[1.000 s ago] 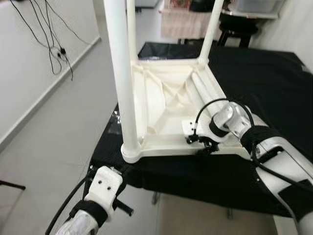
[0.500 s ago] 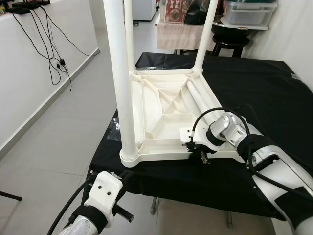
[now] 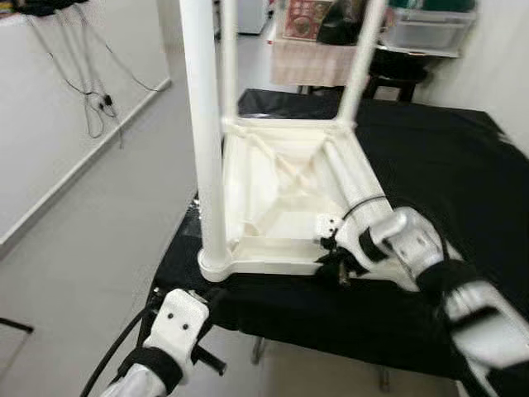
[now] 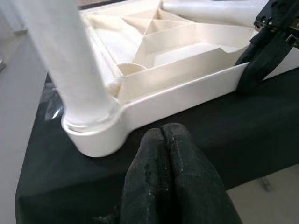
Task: Building children table
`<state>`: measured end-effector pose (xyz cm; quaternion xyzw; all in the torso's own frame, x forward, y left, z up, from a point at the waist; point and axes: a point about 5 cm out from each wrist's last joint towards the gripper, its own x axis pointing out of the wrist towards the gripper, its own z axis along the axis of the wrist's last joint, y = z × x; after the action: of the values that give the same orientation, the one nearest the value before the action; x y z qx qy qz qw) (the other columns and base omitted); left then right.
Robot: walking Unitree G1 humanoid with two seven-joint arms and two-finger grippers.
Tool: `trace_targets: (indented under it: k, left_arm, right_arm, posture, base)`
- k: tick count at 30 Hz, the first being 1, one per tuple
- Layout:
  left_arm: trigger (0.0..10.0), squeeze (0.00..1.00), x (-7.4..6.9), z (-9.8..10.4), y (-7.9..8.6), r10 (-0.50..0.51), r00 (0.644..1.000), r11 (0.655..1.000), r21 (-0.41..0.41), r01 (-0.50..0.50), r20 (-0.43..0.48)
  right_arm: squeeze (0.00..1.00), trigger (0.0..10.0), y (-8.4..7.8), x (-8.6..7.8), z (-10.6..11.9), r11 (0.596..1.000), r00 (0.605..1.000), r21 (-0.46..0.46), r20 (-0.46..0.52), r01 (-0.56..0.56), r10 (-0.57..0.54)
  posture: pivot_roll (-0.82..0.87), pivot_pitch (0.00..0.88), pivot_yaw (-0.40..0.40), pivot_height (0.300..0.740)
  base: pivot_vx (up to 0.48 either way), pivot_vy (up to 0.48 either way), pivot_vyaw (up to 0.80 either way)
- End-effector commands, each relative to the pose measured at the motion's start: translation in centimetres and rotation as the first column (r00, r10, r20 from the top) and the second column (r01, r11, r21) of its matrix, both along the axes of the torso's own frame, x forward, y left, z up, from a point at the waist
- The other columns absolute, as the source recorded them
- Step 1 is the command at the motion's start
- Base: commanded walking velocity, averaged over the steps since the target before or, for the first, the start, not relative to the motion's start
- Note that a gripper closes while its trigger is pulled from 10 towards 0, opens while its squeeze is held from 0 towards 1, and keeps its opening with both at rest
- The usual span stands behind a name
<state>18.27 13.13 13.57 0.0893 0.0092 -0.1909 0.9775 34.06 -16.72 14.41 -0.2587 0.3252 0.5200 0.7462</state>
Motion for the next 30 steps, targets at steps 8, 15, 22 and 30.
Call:
trace_targets:
  k: [8, 15, 22, 30]
  left_arm:
    - [10.0, 0.00, -0.1, -0.3, 0.0, -0.008, 1.000, 1.000, 0.007, 0.008, -0.018]
    - [10.0, 0.00, 0.0, -0.5, -0.1, -0.014, 1.000, 1.000, 0.013, 0.014, -0.018]
    - [10.0, 0.00, -0.2, -0.5, 0.0, -0.003, 1.000, 1.000, 0.021, 0.003, -0.017]
    - [10.0, 0.00, -0.1, -0.6, 0.1, -0.024, 0.999, 0.999, 0.025, 0.025, -0.026]
  right_arm:
    - [0.00, 0.0, -2.1, -0.5, 0.4, 0.988, 0.990, 0.070, -0.016, 0.141, -0.140]
    - [0.00, 0.0, -0.2, 0.0, 1.5, 0.987, 0.990, 0.094, 0.040, 0.132, -0.136]
    - [0.00, 0.0, -0.4, 0.0, 3.5, 0.968, 0.968, 0.127, 0.096, 0.218, -0.231]
    - [0.00, 0.0, -2.0, 0.3, 5.2, 0.948, 0.932, 0.118, 0.183, 0.296, -0.313]
  posture:
    - [-0.03, 0.100, -0.064, 0.740]
    - [-0.01, 0.091, -0.070, 0.740]
    - [-0.01, 0.087, -0.070, 0.740]
    - [-0.02, 0.090, -0.048, 0.740]
  base:
    - [0.000, 0.000, 0.00]
    - [0.000, 0.000, 0.00]
    - [0.000, 0.000, 0.00]
    - [0.000, 0.000, 0.00]
